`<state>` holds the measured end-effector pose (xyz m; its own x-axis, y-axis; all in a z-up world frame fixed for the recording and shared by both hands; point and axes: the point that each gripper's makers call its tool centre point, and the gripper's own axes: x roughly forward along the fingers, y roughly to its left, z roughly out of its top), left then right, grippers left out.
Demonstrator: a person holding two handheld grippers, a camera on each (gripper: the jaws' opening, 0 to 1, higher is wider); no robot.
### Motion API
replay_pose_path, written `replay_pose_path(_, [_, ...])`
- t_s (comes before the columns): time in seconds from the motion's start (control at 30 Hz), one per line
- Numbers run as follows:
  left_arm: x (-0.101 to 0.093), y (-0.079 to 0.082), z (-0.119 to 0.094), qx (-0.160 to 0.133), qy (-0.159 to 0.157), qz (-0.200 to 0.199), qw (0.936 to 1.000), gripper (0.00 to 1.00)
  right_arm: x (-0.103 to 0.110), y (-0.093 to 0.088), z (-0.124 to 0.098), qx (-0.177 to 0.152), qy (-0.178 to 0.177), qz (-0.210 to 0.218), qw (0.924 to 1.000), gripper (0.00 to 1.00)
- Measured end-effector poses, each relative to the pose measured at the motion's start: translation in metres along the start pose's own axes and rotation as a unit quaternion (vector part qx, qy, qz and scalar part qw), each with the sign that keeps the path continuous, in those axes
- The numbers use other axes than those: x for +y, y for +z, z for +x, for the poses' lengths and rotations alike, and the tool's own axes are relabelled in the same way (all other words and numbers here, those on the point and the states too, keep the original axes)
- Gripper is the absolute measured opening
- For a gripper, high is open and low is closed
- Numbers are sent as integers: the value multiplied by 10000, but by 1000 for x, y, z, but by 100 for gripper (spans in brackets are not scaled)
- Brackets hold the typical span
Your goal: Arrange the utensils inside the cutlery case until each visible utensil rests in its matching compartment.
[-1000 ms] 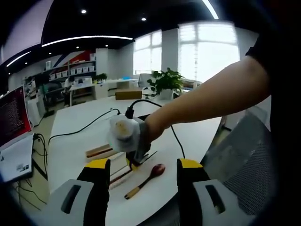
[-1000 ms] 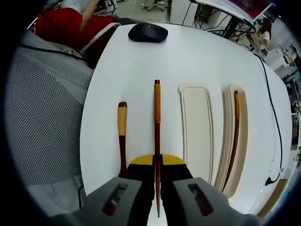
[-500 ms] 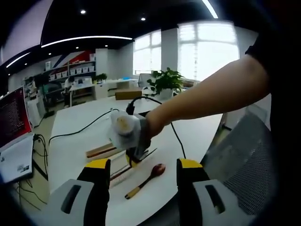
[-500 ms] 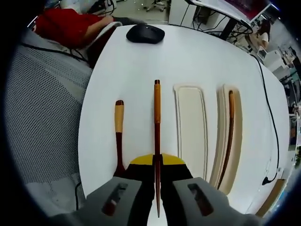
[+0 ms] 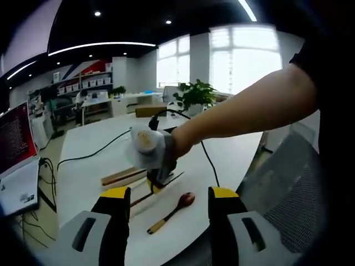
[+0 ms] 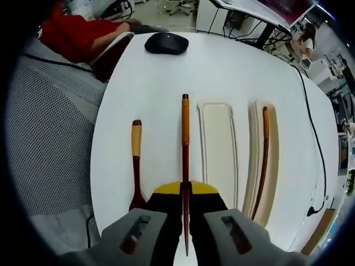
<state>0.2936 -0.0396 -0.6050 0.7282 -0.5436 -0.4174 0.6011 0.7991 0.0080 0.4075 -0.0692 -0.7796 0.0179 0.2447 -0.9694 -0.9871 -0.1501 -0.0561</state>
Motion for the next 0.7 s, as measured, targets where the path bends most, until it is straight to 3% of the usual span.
replay_pose_path(0.7, [-3,-2,2,49,-70,-11,10000,58,-9,-5,-3,-41,-110,-15,9999,0])
